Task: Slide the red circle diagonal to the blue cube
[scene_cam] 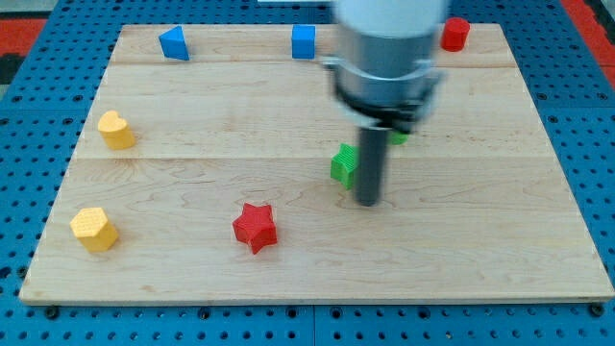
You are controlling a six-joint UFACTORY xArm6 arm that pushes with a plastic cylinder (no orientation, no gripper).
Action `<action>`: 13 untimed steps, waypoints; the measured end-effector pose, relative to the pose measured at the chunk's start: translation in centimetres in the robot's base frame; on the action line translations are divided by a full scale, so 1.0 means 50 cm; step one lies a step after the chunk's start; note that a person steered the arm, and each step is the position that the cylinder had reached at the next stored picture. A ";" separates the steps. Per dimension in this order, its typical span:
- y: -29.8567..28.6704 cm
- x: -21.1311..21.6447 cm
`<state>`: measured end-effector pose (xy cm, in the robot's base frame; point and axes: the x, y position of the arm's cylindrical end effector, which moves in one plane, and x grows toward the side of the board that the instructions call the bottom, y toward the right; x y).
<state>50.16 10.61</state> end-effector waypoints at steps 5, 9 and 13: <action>0.183 -0.601; 0.064 -0.487; 0.055 -0.438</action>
<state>28.29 13.36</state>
